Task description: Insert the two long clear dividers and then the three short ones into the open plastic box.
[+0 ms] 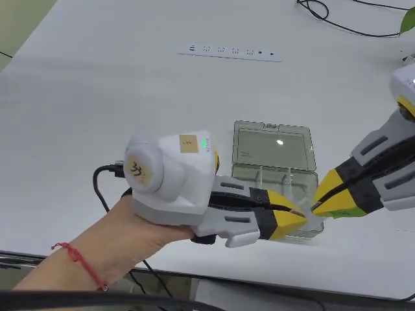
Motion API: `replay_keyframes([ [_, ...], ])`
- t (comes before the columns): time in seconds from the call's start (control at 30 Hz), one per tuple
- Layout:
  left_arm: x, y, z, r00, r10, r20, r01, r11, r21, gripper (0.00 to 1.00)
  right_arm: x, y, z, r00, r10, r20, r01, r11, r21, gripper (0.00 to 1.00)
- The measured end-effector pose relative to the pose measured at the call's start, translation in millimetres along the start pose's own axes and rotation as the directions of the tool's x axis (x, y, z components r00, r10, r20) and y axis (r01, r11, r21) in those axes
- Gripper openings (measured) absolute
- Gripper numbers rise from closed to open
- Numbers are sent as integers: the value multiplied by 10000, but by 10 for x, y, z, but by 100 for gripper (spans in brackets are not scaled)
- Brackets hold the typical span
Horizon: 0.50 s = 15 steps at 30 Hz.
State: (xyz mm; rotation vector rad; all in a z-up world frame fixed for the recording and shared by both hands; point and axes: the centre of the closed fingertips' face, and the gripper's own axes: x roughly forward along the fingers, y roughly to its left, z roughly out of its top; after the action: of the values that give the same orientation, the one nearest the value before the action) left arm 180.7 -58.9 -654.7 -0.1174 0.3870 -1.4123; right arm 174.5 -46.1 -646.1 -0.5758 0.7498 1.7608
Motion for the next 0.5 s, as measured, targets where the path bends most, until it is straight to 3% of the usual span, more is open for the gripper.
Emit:
replay_keyframes([
  [0.3,-56,69,-48,9991,432,-30,-432,9990,-88,1,-40,-45,-6,9994,-342,-14,342,9994,3,2],
  [0.5,-152,200,-134,9945,1025,-220,-1032,9940,-353,12,-101,-163,-30,9959,-907,7,907,9956,219,2],
])
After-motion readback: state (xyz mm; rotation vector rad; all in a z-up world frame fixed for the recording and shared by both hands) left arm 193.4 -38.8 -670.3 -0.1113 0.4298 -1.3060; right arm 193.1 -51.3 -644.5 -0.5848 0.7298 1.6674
